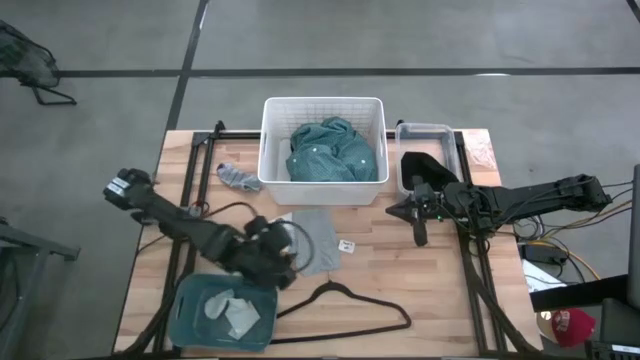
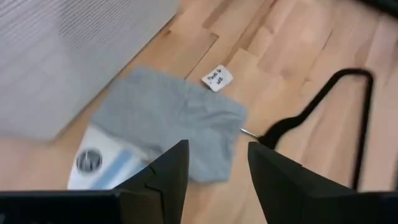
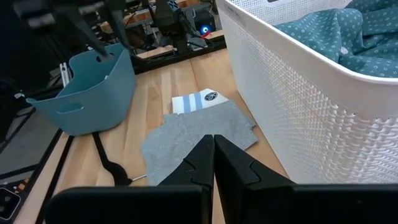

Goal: Pick & Place Cloths
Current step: Put the gray boxer into the transparent bin

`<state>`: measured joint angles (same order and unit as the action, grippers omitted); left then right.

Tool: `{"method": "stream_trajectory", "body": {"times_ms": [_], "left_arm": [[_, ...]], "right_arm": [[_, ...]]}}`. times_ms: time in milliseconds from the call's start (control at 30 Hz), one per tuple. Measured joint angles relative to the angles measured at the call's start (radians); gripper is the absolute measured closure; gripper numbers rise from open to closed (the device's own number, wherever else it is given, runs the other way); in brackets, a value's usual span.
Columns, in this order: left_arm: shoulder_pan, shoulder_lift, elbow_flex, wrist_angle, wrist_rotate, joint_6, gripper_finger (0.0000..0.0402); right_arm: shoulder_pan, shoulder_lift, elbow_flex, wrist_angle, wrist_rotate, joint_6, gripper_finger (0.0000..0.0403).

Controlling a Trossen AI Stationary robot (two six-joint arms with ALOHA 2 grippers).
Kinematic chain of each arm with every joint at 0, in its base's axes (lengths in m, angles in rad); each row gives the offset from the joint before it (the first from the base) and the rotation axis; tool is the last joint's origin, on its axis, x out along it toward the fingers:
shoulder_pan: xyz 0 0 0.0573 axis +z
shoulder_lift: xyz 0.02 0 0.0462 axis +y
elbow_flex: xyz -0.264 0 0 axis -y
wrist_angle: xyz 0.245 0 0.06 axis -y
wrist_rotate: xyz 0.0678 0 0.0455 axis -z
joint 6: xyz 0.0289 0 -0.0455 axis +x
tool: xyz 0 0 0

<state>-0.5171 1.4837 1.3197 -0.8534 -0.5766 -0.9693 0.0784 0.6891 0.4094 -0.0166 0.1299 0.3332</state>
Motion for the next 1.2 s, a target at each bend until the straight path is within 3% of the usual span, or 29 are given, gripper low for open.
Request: {"method": "stream_trajectory", "body": {"times_ms": [167, 400, 767, 1200], "left_arm": [[0.085, 0.098, 0.0, 0.112, 0.039, 0.149, 0.0232], [0.172, 0.239, 0.0, 0.119, 0.118, 0.21, 0.0232], [0.203, 0.409, 0.0, 0.12, 0.165, 0.243, 0.0232], [0.221, 0.485, 0.0, 0.174, 0.296, 0.301, 0.0234]], "right_arm": [[0.0, 0.0, 0.0, 0.0, 0.0, 0.0, 0.0394], [0.0, 0.0, 0.0, 0.0, 0.0, 0.0, 0.0394], [0.0, 0.0, 0.0, -0.002, 0.0, 0.0, 0.0394], [0.0, 0.0, 0.0, -0.002, 0.0, 0.0, 0.0394]]}}
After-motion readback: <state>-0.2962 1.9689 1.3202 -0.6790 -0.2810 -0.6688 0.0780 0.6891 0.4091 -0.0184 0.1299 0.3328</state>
